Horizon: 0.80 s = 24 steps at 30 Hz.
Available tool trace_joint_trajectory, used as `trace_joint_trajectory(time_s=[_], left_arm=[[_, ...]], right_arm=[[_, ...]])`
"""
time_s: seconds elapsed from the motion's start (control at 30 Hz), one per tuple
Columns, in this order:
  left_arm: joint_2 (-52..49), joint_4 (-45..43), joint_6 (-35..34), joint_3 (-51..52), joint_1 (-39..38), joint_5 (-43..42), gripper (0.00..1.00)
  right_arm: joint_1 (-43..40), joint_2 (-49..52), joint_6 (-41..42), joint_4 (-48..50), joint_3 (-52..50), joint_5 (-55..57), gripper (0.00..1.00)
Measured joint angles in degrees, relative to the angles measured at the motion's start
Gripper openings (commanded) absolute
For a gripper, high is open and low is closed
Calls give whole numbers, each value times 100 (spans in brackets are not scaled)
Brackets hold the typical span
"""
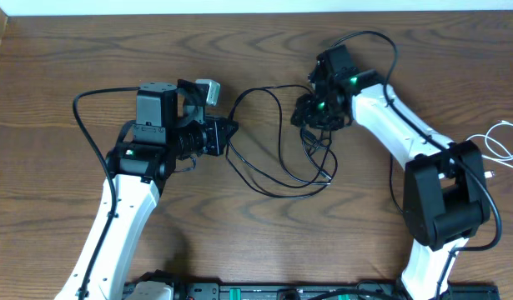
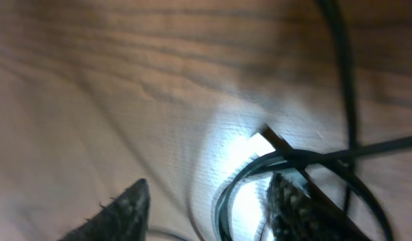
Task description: Untangle cables
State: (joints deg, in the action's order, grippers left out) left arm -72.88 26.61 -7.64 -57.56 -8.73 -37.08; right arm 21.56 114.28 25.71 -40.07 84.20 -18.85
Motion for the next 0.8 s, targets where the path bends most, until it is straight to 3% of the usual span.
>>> trace_joint_trajectory(time_s=[0.1, 0.17, 0.23, 0.27, 0.33, 0.47, 0.6, 0.8], left_arm=[[0, -2, -2, 0, 0, 2, 7], [0, -2, -2, 0, 0, 4, 7], [0, -2, 0, 0, 0, 4, 7], [0, -2, 0, 0, 0, 7, 7], [0, -2, 0, 0, 0, 15, 7], [0, 26, 0, 0, 0, 92, 7], [0, 219, 0, 0, -2, 778, 7], [-35, 308, -26, 24, 0, 2063, 7]], right_arm=[[186, 0, 299, 269, -229, 225, 51], [321, 0, 603, 315, -428, 542, 45], [404, 0, 826, 332, -549, 732, 31], [455, 0, 935, 444, -645, 874, 13], [487, 0, 1113, 680, -732, 1001, 1], [433, -4, 863, 1287, -719, 553, 1], [160, -219, 374, 1377, -367, -664, 1], [-496, -1738, -214, 1451, 442, -1453, 1]])
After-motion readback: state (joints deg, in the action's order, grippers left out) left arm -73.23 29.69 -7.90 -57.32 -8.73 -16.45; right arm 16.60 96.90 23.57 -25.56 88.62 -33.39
